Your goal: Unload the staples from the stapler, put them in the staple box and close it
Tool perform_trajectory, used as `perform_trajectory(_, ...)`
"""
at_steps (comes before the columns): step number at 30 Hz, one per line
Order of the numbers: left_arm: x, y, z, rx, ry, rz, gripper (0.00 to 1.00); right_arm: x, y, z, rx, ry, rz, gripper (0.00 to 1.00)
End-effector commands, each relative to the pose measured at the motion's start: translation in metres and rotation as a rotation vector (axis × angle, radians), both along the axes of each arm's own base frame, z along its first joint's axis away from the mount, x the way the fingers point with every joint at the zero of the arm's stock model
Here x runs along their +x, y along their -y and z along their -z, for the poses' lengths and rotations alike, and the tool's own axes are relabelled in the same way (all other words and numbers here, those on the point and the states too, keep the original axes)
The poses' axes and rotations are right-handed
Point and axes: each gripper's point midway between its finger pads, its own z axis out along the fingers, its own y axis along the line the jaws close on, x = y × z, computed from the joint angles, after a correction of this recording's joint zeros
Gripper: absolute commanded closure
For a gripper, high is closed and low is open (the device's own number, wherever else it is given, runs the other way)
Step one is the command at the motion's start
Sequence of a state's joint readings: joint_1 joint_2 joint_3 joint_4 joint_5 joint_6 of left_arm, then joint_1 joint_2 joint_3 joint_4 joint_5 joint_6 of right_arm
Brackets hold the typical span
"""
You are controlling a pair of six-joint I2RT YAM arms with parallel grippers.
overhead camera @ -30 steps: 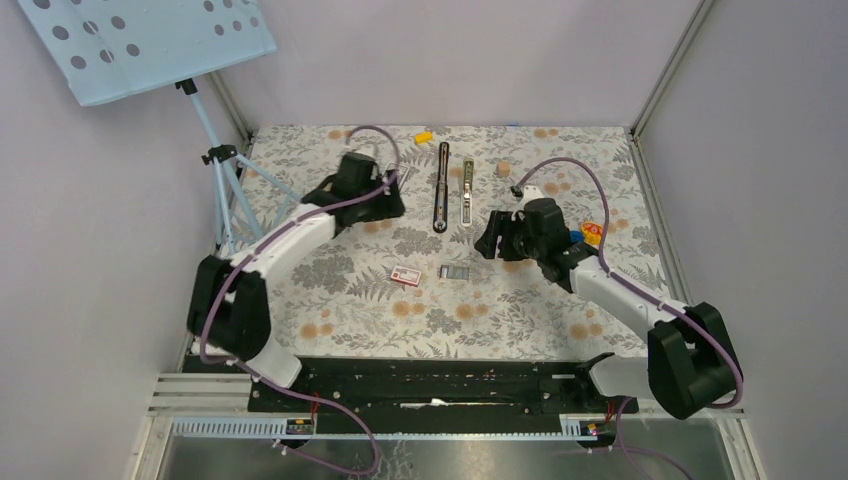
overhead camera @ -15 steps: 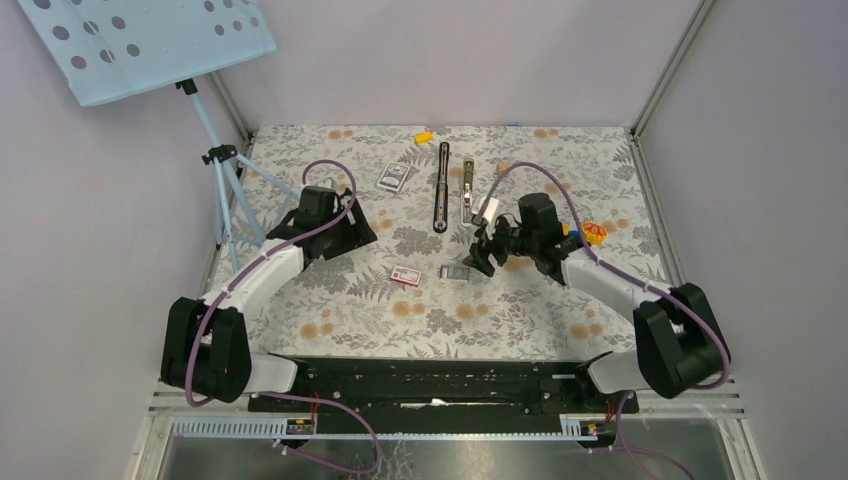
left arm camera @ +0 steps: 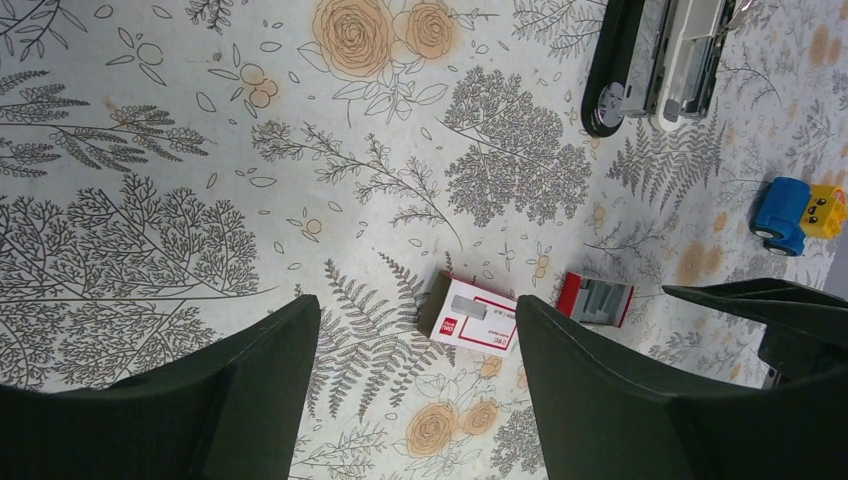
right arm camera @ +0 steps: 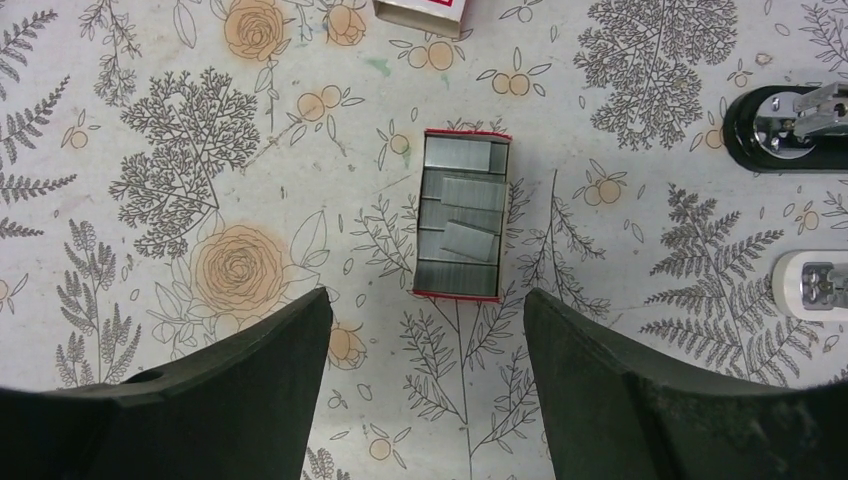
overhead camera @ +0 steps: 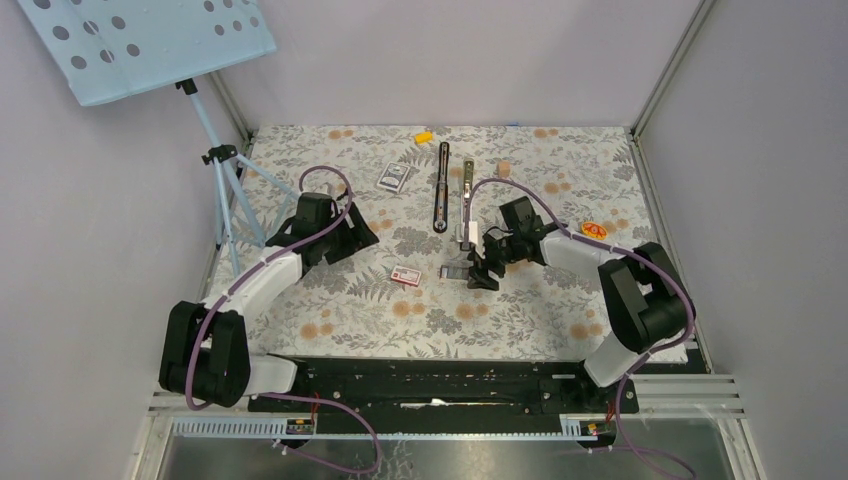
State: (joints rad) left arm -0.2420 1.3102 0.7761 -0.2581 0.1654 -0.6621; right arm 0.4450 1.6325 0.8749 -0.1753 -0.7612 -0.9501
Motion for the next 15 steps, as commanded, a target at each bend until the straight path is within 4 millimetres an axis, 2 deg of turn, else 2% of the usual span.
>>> perform_trajectory(1,0.013,0.006,-0.015,-0.045,0.070,0.002,0.24,0.017,-0.016,-0.019,0.054,0.049,-0.033,0.23)
perform_trajectory(9,0.014,0.006,-0.009,-0.044,0.059,-0.001,0.24,0.019,-0.014,-0.001,-0.065,0.058,-0.014,0.23)
perform_trajectory(15,0.014,0.006,-0.008,-0.043,0.056,-0.001,0.24,0.018,-0.025,0.003,-0.084,0.042,-0.043,0.23)
